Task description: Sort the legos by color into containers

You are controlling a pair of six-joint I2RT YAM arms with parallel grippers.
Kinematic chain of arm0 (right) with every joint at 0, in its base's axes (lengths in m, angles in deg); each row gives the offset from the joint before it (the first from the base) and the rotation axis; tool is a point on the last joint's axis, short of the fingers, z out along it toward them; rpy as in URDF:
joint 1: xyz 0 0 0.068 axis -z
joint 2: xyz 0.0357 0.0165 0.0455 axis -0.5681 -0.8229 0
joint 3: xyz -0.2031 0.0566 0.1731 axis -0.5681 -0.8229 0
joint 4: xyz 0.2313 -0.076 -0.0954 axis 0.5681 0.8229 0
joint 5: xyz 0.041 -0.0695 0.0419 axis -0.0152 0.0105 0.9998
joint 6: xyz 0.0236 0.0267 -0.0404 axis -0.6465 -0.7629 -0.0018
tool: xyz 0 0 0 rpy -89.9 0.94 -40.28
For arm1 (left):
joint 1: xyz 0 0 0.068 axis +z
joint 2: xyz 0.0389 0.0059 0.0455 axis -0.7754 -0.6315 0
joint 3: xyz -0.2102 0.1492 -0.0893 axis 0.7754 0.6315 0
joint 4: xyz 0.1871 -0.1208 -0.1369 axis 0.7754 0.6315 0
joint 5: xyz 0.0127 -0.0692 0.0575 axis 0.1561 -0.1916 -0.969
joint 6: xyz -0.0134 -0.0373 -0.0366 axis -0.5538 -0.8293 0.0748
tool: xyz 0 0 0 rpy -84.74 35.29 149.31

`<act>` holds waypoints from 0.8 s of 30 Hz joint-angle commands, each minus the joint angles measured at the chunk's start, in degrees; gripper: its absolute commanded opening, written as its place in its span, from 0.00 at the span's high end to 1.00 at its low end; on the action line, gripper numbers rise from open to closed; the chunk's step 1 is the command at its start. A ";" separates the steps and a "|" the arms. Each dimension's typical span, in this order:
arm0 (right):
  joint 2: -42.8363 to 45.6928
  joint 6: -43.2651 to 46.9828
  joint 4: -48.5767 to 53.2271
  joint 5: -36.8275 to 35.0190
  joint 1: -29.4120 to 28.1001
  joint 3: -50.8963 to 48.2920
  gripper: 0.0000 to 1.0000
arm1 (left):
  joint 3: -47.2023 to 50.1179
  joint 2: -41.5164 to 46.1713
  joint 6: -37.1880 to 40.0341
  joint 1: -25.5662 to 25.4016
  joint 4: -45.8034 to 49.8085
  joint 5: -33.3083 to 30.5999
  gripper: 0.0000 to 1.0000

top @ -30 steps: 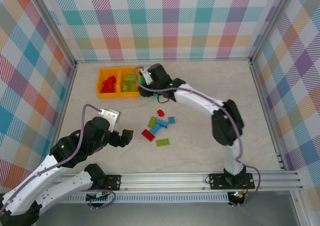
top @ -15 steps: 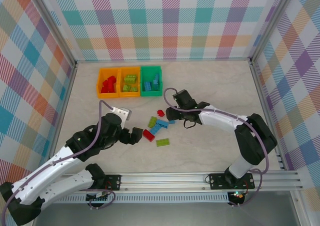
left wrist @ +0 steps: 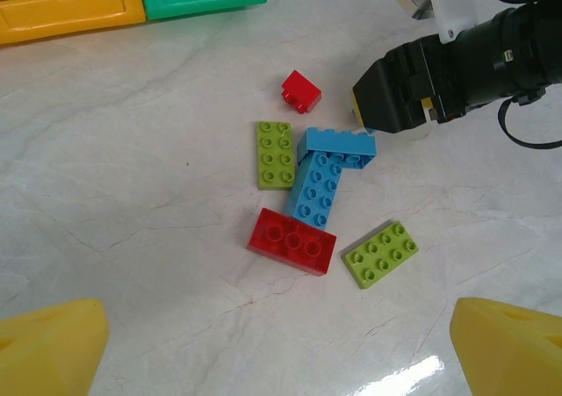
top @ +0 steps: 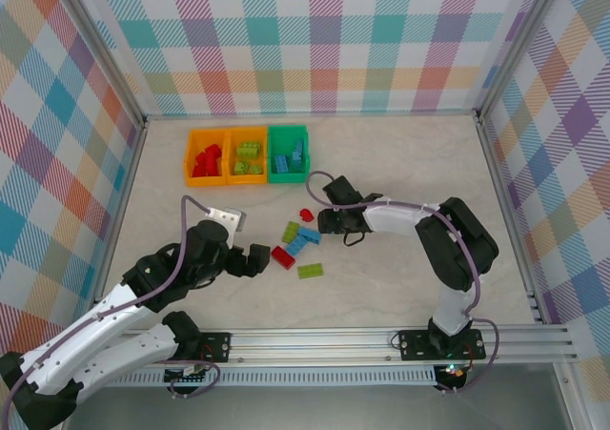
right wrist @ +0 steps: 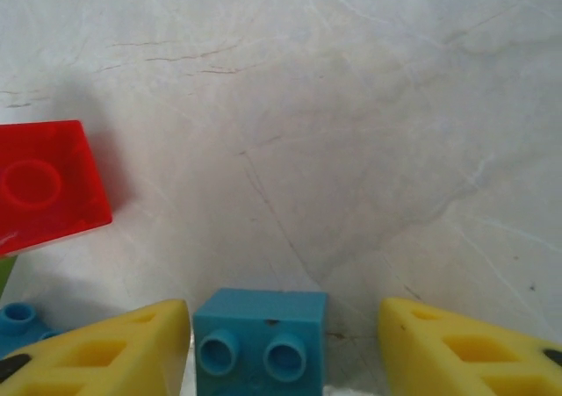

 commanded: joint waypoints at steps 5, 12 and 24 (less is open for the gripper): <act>3.10 -1.53 -1.22 -1.68 -0.44 -2.51 0.62 | 0.53 0.50 -1.61 -0.54 -0.27 1.42 0.00; 12.49 6.61 -7.73 -5.79 -2.14 -1.73 0.70 | 0.46 0.91 -3.57 -0.54 -0.81 1.54 0.00; -7.50 22.33 -16.55 -7.92 -1.65 28.91 0.72 | -0.43 -2.39 -21.59 -0.56 2.34 -11.19 0.00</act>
